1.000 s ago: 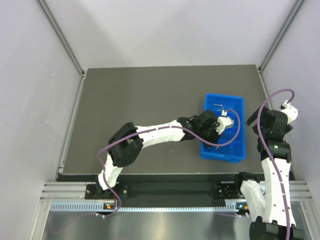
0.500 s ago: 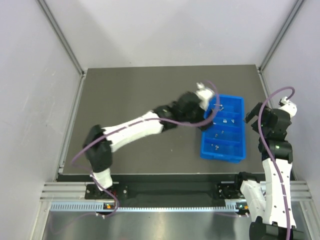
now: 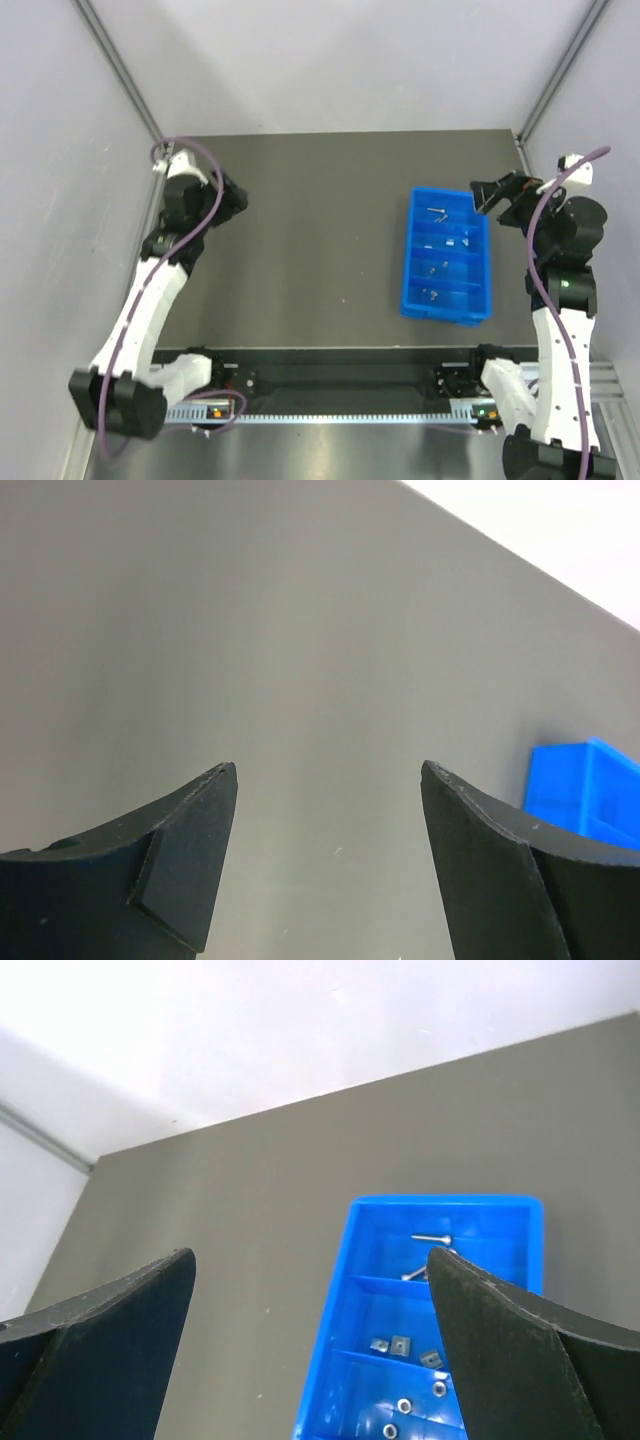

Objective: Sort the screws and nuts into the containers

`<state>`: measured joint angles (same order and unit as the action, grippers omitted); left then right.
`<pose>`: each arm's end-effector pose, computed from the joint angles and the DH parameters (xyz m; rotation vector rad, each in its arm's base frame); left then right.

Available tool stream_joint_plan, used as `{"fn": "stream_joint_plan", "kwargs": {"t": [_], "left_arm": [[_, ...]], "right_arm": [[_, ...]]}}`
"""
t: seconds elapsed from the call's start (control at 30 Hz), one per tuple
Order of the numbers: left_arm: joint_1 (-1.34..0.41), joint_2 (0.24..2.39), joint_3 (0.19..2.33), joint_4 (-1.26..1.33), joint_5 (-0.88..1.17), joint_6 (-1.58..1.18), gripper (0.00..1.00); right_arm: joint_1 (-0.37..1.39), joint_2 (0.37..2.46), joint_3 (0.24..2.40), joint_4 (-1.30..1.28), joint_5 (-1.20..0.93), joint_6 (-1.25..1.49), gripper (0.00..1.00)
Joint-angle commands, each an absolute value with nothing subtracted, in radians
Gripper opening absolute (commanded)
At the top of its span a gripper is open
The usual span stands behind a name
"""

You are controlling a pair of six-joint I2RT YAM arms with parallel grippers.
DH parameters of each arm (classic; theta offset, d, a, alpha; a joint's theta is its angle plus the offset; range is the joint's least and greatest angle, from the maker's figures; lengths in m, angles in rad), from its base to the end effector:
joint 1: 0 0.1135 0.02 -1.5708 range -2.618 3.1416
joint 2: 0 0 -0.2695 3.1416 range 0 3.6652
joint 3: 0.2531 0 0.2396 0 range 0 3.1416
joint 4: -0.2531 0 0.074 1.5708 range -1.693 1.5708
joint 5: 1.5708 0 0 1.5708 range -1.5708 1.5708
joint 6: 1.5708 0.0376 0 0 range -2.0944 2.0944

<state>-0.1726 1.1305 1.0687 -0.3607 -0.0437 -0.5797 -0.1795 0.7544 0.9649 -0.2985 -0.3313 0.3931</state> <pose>0.2388 -0.0400 0.3571 -0.4362 1.9723 -0.4389 0.1469 -0.0142 0.3956 0.2241 1.6572 0.4361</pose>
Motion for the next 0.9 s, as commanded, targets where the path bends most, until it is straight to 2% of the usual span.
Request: {"fn": "stream_joint_plan", "kwargs": {"t": [0.0,0.27,0.4,0.53,0.67,0.87], "left_arm": [[-0.144,0.959,0.97,-0.425,-0.104,-0.634,0.79],[-0.144,0.663,0.744,-0.469,-0.144,-0.69,0.79],[-0.144,0.577,0.589,-0.39,-0.108,-0.686,0.79],[-0.144,0.548,0.557,-0.383,-0.042,-0.695,0.79],[-0.144,0.54,0.565,-0.406,-0.054,-0.681,0.79],[-0.144,0.54,0.566,-0.423,-0.063,-0.683,0.79]], "right_arm": [[-0.166,0.706,0.954,-0.226,-0.425,0.396,1.0],[-0.166,0.531,0.729,-0.271,-0.434,0.44,1.0],[-0.166,0.482,0.585,-0.183,-0.489,0.482,1.0],[-0.166,0.485,0.511,-0.144,-0.552,0.473,1.0],[-0.153,0.495,0.523,-0.204,-0.471,0.417,1.0],[-0.149,0.511,0.515,-0.167,-0.506,0.442,1.0]]}}
